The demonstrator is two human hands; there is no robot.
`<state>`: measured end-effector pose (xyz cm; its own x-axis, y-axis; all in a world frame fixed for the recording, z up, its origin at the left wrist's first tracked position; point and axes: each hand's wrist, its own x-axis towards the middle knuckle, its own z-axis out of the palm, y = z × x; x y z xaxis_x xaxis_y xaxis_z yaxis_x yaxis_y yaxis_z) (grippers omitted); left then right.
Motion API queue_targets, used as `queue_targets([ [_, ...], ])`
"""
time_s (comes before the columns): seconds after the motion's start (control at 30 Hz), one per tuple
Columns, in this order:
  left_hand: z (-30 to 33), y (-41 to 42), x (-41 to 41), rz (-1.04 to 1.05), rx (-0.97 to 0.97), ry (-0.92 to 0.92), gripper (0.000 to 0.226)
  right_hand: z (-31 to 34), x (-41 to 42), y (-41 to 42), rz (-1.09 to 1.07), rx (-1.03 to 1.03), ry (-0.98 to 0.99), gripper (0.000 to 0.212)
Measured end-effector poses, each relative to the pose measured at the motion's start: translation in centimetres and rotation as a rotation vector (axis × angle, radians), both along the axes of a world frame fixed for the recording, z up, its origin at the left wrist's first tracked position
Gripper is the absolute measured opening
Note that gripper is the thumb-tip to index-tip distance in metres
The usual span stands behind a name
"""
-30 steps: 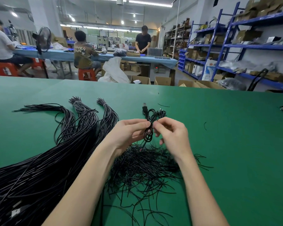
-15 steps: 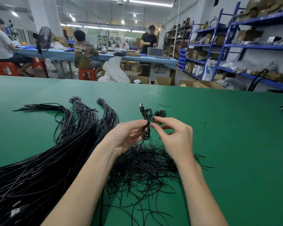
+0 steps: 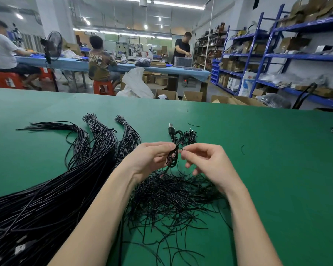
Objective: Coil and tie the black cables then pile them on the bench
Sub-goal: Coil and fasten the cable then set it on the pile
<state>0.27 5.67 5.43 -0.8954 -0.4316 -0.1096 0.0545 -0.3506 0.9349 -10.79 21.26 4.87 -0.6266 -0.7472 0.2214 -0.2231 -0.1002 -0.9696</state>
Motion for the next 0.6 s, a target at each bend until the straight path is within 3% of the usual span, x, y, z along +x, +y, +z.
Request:
queue_targets([
  [0.17,-0.1,0.5,-0.1,-0.044,0.075,-0.047,0.022,-0.5,0.1,-0.1,-0.040,-0.088,0.181,0.012],
  [0.33,-0.2,0.3,0.1,-0.065,0.209,-0.036,0.034,-0.8,-0.2,0.1,0.037,-0.116,0.150,0.025],
  [0.43,-0.3,0.5,0.1,-0.088,0.203,-0.045,0.032,-1.0,-0.4,0.2,0.008,-0.150,0.179,0.019],
  [0.53,-0.4,0.8,-0.1,-0.107,0.090,-0.017,0.031,-1.0,0.0,-0.1,-0.068,-0.229,0.082,0.007],
  [0.6,-0.5,0.9,-0.3,-0.081,-0.005,0.019,0.038,-1.2,0.4,-0.6,-0.090,-0.260,-0.137,0.004],
])
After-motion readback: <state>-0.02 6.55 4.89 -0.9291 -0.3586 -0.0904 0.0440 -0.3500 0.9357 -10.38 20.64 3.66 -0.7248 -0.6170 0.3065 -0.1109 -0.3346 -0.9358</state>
